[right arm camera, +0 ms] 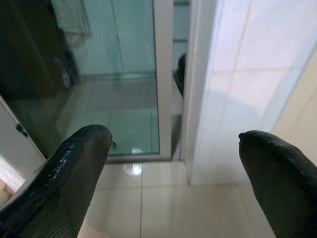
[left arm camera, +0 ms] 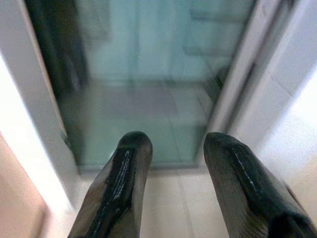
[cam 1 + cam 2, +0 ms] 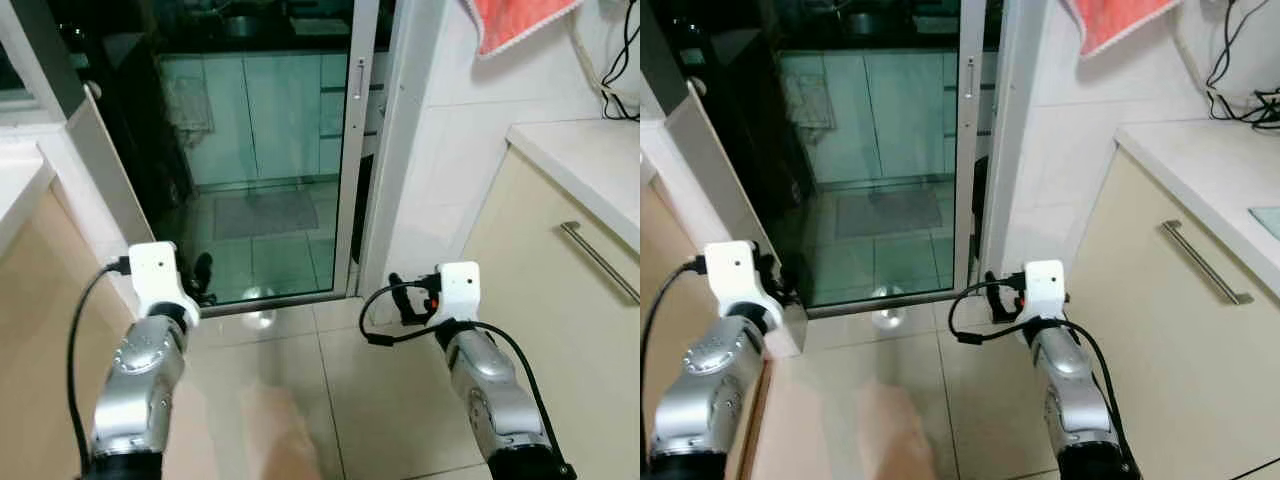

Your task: Restocking fridge

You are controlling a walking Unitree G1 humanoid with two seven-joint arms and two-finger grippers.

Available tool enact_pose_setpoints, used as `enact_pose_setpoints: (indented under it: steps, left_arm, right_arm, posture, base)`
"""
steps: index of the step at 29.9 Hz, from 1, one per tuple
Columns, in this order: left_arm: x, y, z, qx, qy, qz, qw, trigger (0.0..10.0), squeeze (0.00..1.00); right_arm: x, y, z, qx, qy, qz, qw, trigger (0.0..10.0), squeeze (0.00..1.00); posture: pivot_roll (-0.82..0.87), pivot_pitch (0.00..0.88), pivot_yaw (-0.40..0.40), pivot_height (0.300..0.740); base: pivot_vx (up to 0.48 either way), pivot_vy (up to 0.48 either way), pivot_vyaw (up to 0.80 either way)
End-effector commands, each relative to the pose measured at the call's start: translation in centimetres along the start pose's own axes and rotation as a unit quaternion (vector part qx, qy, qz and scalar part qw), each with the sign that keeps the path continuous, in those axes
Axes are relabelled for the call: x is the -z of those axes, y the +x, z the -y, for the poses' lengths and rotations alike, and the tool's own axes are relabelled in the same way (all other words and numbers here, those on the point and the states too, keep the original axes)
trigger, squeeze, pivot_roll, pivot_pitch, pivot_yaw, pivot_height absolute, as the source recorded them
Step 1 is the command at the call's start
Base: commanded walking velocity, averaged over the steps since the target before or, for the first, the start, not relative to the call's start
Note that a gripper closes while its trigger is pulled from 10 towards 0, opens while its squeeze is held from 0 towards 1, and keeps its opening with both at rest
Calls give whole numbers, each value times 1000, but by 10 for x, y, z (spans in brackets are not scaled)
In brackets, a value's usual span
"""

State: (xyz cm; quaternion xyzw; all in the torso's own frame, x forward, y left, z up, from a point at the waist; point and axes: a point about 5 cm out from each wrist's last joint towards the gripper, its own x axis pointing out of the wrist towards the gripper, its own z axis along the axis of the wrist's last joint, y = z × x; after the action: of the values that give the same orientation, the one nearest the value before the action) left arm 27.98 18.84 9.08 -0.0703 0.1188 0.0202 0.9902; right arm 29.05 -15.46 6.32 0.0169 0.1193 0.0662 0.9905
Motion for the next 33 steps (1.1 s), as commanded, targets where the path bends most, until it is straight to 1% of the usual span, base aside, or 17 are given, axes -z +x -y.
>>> enact_pose_setpoints:
  steps: [1,2,3,4,5,6,8,11,13,16,18,19,25,27,30,32,33]
  left_arm:
    - [-7,-11,0,26,-14,1,1000,10000,0]
    - [-10,-15,0,36,-12,7,999,10000,0]
    - [-11,-24,-1,39,5,14,999,10000,0]
    - [-9,-37,-2,47,7,15,999,10000,0]
    - [-9,-37,-2,47,7,15,999,10000,0]
    - [-8,-46,-1,50,0,16,999,10000,0]
    - [-6,-55,0,51,-8,25,998,10000,0]
    - [-10,-51,0,30,-26,49,998,10000,0]
    - [-9,-49,0,30,-9,45,999,10000,0]
    - [-6,-49,-3,18,-10,35,999,10000,0]
    - [-7,-48,-4,14,-14,39,999,10000,0]
    - [-7,-46,-4,15,-12,40,999,10000,0]
    - [-6,-44,-1,23,-10,37,999,10000,0]
    - [-6,-44,-2,21,-10,37,999,10000,0]
    - [-7,-44,-6,19,4,42,999,10000,0]
    - [-7,-43,-7,18,6,41,999,10000,0]
    - [-7,-42,-8,18,2,40,999,10000,0]
  right_arm:
    - [-3,-8,5,4,2,15,1000,10000,0]
    - [-3,-11,6,6,0,18,1000,10000,0]
    - [-3,-17,9,11,-3,21,1000,10000,0]
    - [-3,-26,12,14,-2,31,999,10000,0]
    - [-3,-26,12,14,-2,31,999,10000,0]
    - [-3,-32,12,10,4,37,999,10000,0]
    - [-2,-38,7,-9,2,38,999,10000,0]
    - [0,-35,3,-22,7,35,999,10000,0]
    - [-1,-32,1,-36,4,31,999,10000,0]
    - [-3,-27,4,-33,3,30,999,10000,0]
    - [-2,-21,8,-24,0,22,999,10000,0]
    - [-2,-20,7,-34,6,21,999,10000,0]
    - [-1,-12,-3,-73,6,13,997,10000,0]
    - [0,-12,-3,-72,5,12,997,10000,0]
    - [6,-10,2,-58,3,5,998,10000,0]
    - [8,-9,7,-30,-24,-2,999,10000,0]
    - [8,-8,8,-28,-23,-2,999,10000,0]
  posture:
    - [-82,0,50,740]
    - [-82,0,50,740]
    - [-77,0,43,740]
    - [-71,0,41,740]
    - [-71,0,41,740]
    - [-72,0,39,740]
    - [-73,0,35,740]
    - [-75,0,26,740]
    - [-78,0,24,740]
    - [-78,0,21,740]
    - [-76,0,21,740]
    - [-73,0,21,740]
    - [-68,0,17,740]
    - [-63,0,16,740]
    - [-58,0,16,740]
    - [-58,0,18,740]
    - [-59,0,20,740]
  base:
    - [0,0,0]
    - [0,0,0]
    - [0,0,0]
    - [0,0,0]
    - [0,0,0]
    - [0,0,0]
    - [0,0,0]
    - [0,0,0]
    - [0,0,0]
    - [0,0,0]
    - [0,0,0]
    - [0,0,0]
    - [0,0,645]
    - [0,0,600]
    - [0,220,594]
    - [0,476,581]
    - [0,480,0]
